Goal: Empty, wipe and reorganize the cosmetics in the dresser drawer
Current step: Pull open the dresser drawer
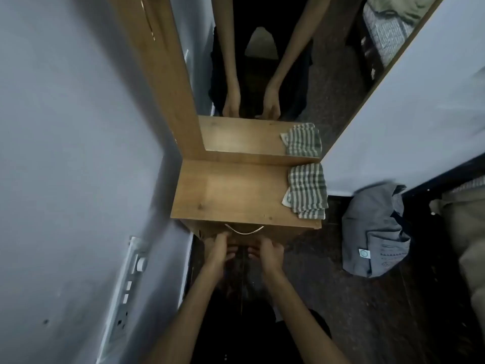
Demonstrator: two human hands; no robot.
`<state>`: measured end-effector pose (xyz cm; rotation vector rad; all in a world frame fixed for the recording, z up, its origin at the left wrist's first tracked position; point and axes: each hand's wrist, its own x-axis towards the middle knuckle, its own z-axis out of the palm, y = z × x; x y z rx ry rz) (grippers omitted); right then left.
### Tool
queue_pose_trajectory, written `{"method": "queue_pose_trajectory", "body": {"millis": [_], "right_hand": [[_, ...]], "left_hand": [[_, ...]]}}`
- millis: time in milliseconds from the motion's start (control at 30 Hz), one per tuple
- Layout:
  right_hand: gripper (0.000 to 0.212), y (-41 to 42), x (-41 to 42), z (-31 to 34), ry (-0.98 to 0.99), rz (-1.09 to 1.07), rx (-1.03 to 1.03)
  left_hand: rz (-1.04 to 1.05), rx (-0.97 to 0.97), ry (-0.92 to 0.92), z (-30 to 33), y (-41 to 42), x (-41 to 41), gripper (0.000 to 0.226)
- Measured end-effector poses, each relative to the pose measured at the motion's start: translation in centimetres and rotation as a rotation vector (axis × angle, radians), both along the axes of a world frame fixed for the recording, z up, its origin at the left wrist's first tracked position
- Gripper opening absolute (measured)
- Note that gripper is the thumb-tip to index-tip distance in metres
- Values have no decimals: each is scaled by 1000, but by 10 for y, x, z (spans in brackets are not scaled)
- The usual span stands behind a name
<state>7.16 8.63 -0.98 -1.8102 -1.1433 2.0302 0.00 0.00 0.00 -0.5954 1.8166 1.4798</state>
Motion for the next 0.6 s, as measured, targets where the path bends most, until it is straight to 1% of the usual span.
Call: {"method": "queue_pose_trajectory", "body": {"millis": [67,167,233,300,367,433,500,533,600], "right_hand": [[17,1,-3,-12,-37,-29,-3],[22,4,-9,-35,36,-79,-47],[24,4,-13,-44,68,-118,-34],[20,3,-15,-44,112,-147,-8],[6,4,-18,-45,147,-138,26],[7,2,-19,-43,163,-109,37],[17,0,-18,-42,181,-94,28],[19,-1,-18,-40,178,-79,30],[17,0,-16,-39,162,-37,53]], "left_hand": [[44,98,-56,-10,5,-2,26],[106,198,-76,-33,12,-5,25],[150,222,-54,-46,16,-4,27],[154,226,-8,-50,19,0,21],[151,232,29,-52,22,2,15],[162,233,64,-51,23,5,12],[169,214,94,-48,23,8,5],[163,209,104,-47,23,10,7],[129,208,117,-48,22,11,10]]}}
